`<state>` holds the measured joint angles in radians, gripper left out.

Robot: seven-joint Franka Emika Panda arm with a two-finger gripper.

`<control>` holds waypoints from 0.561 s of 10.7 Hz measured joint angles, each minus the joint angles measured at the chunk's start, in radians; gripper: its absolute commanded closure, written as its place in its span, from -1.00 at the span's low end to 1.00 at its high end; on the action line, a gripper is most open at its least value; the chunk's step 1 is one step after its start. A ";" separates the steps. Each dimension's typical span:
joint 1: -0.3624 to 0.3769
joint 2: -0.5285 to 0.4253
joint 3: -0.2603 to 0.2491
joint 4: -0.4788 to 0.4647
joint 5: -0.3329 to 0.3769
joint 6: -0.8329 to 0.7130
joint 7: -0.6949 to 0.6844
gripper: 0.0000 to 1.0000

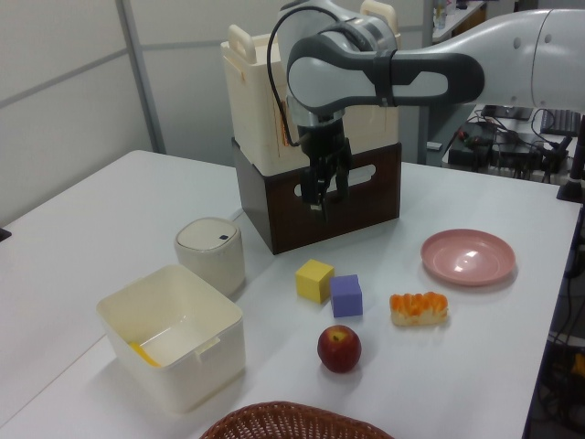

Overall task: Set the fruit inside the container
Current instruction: 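Move the open gripper from the container toward the red apple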

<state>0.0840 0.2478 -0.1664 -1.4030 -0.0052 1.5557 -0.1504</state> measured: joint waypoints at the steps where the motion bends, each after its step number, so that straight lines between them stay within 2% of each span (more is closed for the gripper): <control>1: 0.003 0.004 0.004 -0.006 0.000 -0.001 -0.004 -1.00; 6: 0.048 0.021 0.008 -0.055 0.000 -0.079 -0.008 -1.00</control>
<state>0.1318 0.2687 -0.1588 -1.4582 -0.0048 1.4762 -0.1583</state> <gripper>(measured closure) 0.000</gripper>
